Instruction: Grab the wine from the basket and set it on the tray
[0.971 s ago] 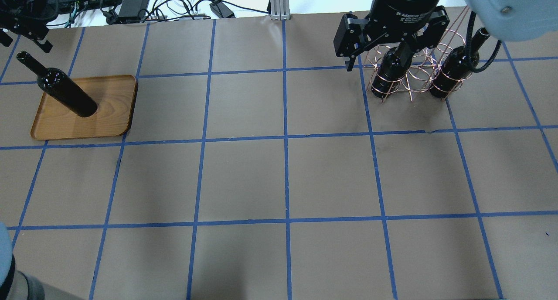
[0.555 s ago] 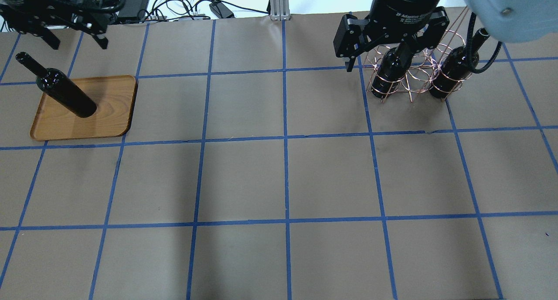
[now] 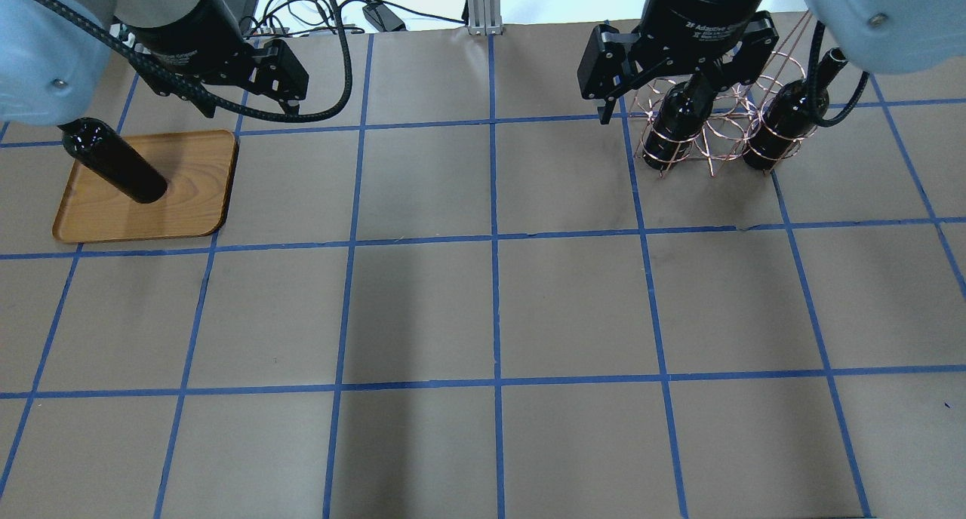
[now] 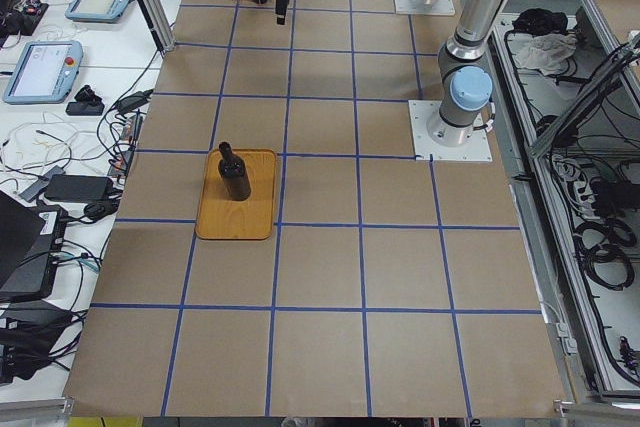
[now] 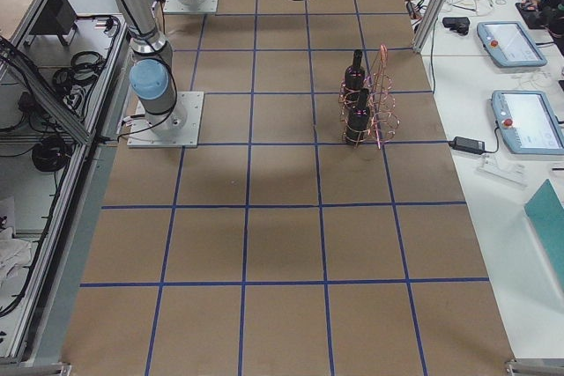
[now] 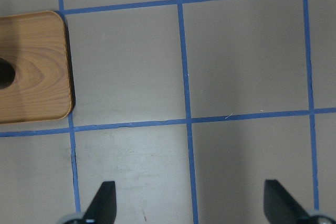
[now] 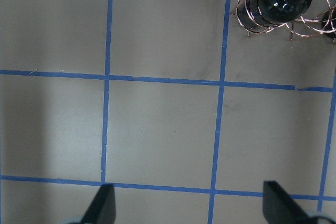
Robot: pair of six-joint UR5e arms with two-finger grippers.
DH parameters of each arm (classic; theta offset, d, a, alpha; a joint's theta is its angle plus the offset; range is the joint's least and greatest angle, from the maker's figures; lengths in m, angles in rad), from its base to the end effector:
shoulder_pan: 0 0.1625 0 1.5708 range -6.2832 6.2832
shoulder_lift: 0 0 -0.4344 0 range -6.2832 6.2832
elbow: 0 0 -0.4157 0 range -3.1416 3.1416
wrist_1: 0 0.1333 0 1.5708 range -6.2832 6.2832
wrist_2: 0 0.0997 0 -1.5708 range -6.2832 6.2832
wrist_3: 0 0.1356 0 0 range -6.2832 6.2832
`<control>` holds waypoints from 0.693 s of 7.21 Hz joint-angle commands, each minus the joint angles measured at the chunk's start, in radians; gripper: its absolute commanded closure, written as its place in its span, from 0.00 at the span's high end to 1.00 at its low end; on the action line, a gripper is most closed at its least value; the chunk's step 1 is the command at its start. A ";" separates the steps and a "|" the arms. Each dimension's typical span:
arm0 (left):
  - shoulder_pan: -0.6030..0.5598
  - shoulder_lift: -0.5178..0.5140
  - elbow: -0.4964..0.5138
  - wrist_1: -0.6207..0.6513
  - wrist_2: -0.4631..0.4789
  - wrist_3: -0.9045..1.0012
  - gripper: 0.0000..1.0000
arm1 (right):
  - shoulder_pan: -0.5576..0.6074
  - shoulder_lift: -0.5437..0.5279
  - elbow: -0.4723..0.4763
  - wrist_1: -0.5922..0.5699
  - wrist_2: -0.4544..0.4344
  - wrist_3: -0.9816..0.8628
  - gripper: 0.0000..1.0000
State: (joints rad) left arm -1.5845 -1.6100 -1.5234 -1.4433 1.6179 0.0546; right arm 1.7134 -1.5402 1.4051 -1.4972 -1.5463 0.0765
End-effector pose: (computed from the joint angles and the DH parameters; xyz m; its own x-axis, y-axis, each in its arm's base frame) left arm -0.1344 -0.5480 0.4793 -0.9967 0.0614 -0.0540 0.0681 0.9888 -0.1325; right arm 0.2110 -0.5082 0.5235 -0.9973 -0.0676 -0.0291 -0.0658 0.9961 -0.0594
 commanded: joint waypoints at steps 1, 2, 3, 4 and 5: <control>-0.005 0.019 -0.017 -0.009 0.005 0.001 1.00 | 0.000 0.000 0.000 0.000 0.000 0.000 1.00; -0.006 0.027 -0.014 -0.031 -0.010 -0.036 1.00 | 0.000 0.000 0.000 0.000 0.000 -0.001 1.00; -0.012 0.048 -0.014 -0.072 -0.007 -0.085 1.00 | 0.000 0.000 0.000 0.000 0.000 -0.001 1.00; -0.014 0.068 -0.014 -0.130 -0.006 -0.088 1.00 | 0.000 0.000 0.000 0.000 0.000 -0.001 1.00; -0.014 0.085 -0.014 -0.173 -0.003 -0.088 1.00 | 0.000 0.000 0.000 0.000 0.000 0.000 1.00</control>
State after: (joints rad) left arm -1.5972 -1.5465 -1.5372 -1.5608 1.6125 -0.0262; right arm 1.7134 -1.5401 1.4051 -1.4972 -1.5463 0.0755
